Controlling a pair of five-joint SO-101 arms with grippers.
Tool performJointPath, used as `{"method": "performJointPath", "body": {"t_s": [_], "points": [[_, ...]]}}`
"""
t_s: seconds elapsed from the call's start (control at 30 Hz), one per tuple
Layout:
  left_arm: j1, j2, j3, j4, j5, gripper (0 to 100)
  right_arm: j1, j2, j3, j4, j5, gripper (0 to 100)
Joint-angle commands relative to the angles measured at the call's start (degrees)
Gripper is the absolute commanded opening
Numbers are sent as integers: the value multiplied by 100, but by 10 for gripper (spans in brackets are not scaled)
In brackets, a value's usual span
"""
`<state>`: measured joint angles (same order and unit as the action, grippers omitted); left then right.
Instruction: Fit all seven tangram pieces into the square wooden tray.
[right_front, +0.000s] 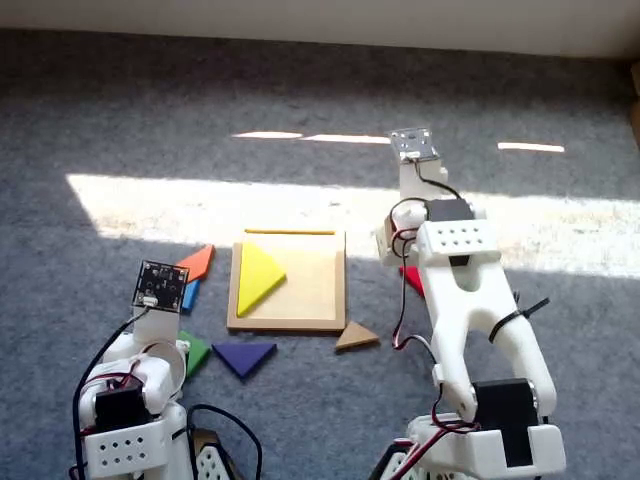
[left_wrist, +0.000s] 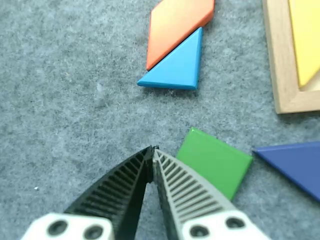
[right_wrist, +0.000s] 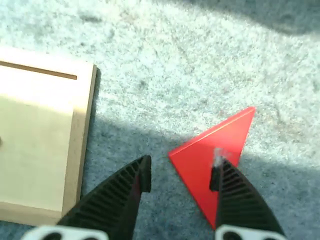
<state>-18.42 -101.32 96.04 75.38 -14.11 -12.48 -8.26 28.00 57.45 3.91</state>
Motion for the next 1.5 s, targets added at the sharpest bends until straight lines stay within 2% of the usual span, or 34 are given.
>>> {"method": "performJointPath", "body": {"t_s": [0.0, 0.1, 0.33, 0.53, 0.63, 0.77, 1.27, 1.47], "points": [[-66, -127, 119, 35, 35, 6, -48, -286, -48, -136, -818, 313], [-66, -127, 119, 35, 35, 6, -57, -286, -48, -127, -1055, 413], [-66, -127, 119, 35, 35, 6, -57, 127, -215, 4, -1073, 389], [-66, -127, 119, 35, 35, 6, -31, 1411, -1851, 1235, -1081, 361], [-66, -127, 119, 35, 35, 6, -31, 1991, -2774, 1903, -1345, 361], [-66, -127, 119, 35, 35, 6, -22, 2580, -3547, 2141, -1442, 361], [-66, -127, 119, 35, 35, 6, 391, 3002, -3266, 2079, -1424, 361], [-66, -127, 119, 35, 35, 6, 365, 2993, -2677, 1648, -1064, 361]]}}
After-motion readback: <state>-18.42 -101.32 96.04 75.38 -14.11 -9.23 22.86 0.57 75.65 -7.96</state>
